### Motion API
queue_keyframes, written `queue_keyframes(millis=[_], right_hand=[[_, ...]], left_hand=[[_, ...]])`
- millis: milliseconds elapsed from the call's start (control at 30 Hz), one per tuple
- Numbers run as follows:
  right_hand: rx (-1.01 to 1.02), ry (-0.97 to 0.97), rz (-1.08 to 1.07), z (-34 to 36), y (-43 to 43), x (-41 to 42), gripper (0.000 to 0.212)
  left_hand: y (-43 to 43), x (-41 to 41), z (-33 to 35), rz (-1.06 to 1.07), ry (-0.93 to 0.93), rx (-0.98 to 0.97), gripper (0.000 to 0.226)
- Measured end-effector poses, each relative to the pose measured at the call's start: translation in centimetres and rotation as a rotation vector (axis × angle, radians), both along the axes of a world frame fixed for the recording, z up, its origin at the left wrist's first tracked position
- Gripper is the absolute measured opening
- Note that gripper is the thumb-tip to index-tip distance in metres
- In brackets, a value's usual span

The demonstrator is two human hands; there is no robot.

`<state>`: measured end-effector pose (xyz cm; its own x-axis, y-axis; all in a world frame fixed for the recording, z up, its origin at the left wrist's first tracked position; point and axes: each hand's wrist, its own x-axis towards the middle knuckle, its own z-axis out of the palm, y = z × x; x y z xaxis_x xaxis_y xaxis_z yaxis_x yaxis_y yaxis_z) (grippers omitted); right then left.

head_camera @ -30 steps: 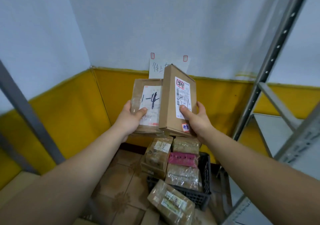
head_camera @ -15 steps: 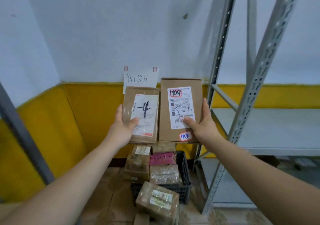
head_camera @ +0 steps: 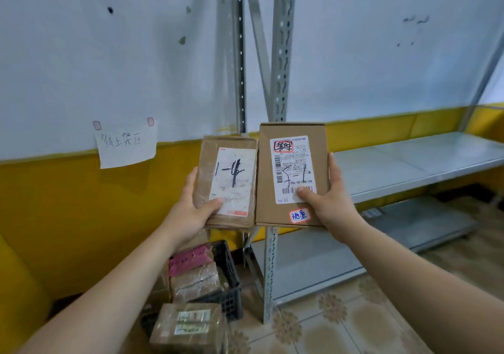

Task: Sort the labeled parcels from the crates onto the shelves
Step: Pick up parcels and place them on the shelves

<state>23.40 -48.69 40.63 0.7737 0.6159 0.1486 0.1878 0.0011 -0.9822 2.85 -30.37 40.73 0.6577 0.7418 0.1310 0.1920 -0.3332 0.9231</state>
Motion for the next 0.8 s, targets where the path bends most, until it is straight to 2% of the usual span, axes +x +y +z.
queue_keyframes(millis=[200,433,600,800], right_hand=[[-0.003,-0.036,-0.188,0.6,-12.7,9.3,0.096],[-0.034,-0.040,-0.337,-0.3,-24.5,19.0,0.096],[-0.054,-0.041,-0.428,-1.4,-28.2,23.9,0.097],[-0.126,-0.028,-0.476,-2.8,-28.4,30.3,0.099]], left_hand=[[-8.9,13.0,-1.3,-0.201,-0.144,-0.109,0.090],[-18.6,26.0,-3.0,-0.316,-0.157,-0.142,0.085],[-21.5,32.6,-3.6,-0.358,-0.144,-0.139,0.085],[-21.3,40.4,-4.7,-0.394,-0.100,-0.125,0.086]])
